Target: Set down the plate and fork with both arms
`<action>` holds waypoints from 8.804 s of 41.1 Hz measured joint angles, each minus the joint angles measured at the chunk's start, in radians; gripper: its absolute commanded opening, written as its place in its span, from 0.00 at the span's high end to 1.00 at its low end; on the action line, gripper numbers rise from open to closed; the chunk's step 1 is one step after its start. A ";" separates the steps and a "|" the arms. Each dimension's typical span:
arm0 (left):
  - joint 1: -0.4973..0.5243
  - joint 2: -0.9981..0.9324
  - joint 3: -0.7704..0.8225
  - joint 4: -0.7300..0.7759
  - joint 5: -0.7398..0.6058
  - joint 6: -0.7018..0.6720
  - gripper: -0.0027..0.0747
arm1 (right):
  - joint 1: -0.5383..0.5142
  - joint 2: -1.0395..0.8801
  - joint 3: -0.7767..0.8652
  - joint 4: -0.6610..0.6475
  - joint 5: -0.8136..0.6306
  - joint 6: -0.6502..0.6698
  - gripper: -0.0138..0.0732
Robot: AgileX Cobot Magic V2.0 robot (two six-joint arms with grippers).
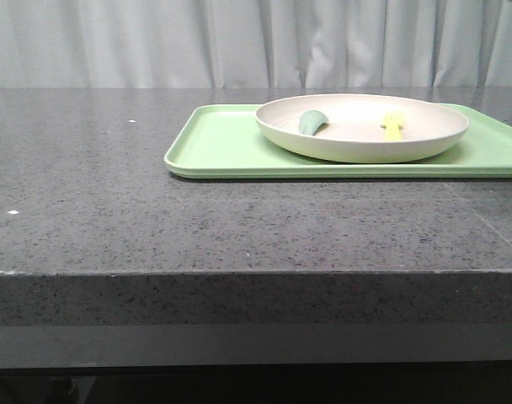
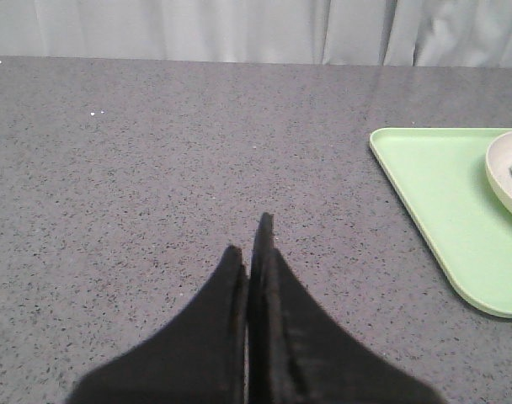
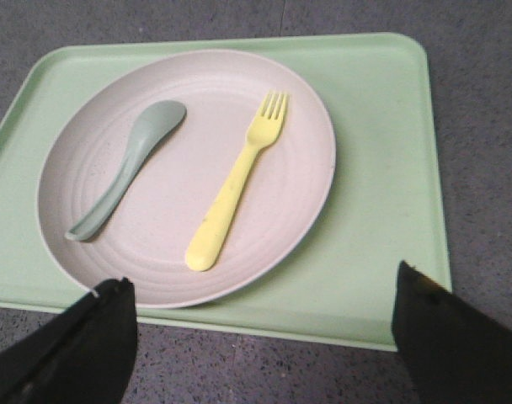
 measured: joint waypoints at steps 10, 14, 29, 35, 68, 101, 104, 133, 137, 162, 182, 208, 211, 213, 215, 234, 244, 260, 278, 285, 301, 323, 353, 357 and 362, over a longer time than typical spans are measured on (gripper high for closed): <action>0.000 0.000 0.000 0.000 -0.002 0.000 0.99 | 0.073 0.346 -0.276 -0.002 0.138 0.000 0.11; 0.000 0.000 0.000 0.000 -0.002 0.000 0.99 | 0.080 0.449 -0.357 -0.006 0.189 0.017 0.11; 0.000 0.000 0.000 0.004 -0.002 -0.002 0.99 | 0.080 0.679 -0.532 -0.026 0.229 0.032 0.11; 0.000 0.000 0.000 0.007 -0.002 -0.002 0.99 | 0.080 0.713 -0.541 -0.026 0.229 0.032 0.11; 0.000 0.000 0.000 0.007 -0.004 -0.002 0.99 | 0.080 0.747 -0.550 -0.063 0.232 0.032 0.56; 0.000 0.000 0.000 0.007 -0.004 -0.003 0.99 | 0.082 0.747 -0.552 -0.053 0.236 0.032 0.88; 0.000 0.000 0.000 0.007 -0.004 -0.003 0.99 | 0.082 0.747 -0.556 -0.053 0.238 0.032 0.88; 0.000 0.000 0.000 0.009 -0.004 -0.003 0.99 | 0.022 0.747 -0.767 -0.053 0.414 0.032 0.88; 0.000 0.000 0.000 0.009 -0.004 -0.003 0.99 | -0.018 0.747 -0.767 -0.053 0.423 0.032 0.88; 0.000 0.000 0.000 0.009 -0.004 -0.003 0.99 | -0.153 0.786 -0.768 -0.115 0.483 0.032 0.88; 0.000 0.000 0.000 0.009 -0.004 -0.003 0.99 | -0.153 0.858 -0.768 -0.115 0.503 0.032 0.79; 0.000 0.000 0.000 0.009 -0.004 -0.003 0.99 | -0.153 0.783 -0.768 -0.108 0.521 0.028 0.46; 0.000 0.000 0.000 0.009 -0.004 -0.003 0.99 | -0.153 0.748 -0.768 -0.102 0.534 0.028 0.47; 0.000 0.000 0.000 0.009 -0.004 -0.003 0.99 | -0.153 0.726 -0.768 -0.094 0.541 0.027 0.50; 0.000 0.000 0.000 0.009 -0.004 -0.003 0.99 | -0.153 0.698 -0.768 -0.086 0.546 0.027 0.56; 0.000 0.000 0.000 0.011 -0.004 -0.003 0.99 | -0.089 0.421 -0.587 -0.066 0.459 0.013 0.92; 0.000 0.000 0.000 0.011 -0.004 -0.003 0.99 | -0.081 0.144 -0.265 -0.064 0.293 -0.049 0.92; 0.000 0.000 0.000 0.011 -0.004 -0.003 0.99 | -0.081 -0.363 0.312 -0.064 -0.023 -0.092 0.92; 0.000 0.000 0.000 0.011 -0.004 -0.003 0.99 | -0.081 -0.969 0.613 -0.064 -0.113 -0.096 0.92; 0.000 0.000 0.000 0.011 -0.004 -0.003 0.99 | -0.081 -1.021 0.621 -0.062 -0.128 -0.096 0.92; 0.000 0.000 0.000 0.011 -0.004 -0.003 0.99 | -0.081 -1.021 0.624 -0.062 -0.128 -0.098 0.92; 0.000 0.000 0.000 0.011 -0.004 -0.003 0.99 | -0.081 -1.021 0.624 -0.062 -0.128 -0.098 0.92; 0.000 0.000 0.000 -0.085 -0.017 0.124 0.99 | -0.081 -1.021 0.624 -0.062 -0.128 -0.098 0.92; 0.000 -0.005 0.010 -0.146 -0.048 0.194 0.99 | -0.081 -1.021 0.624 -0.062 -0.128 -0.098 0.92; 0.002 -0.045 0.070 -0.158 -0.113 0.225 0.99 | -0.081 -1.021 0.624 -0.062 -0.128 -0.098 0.92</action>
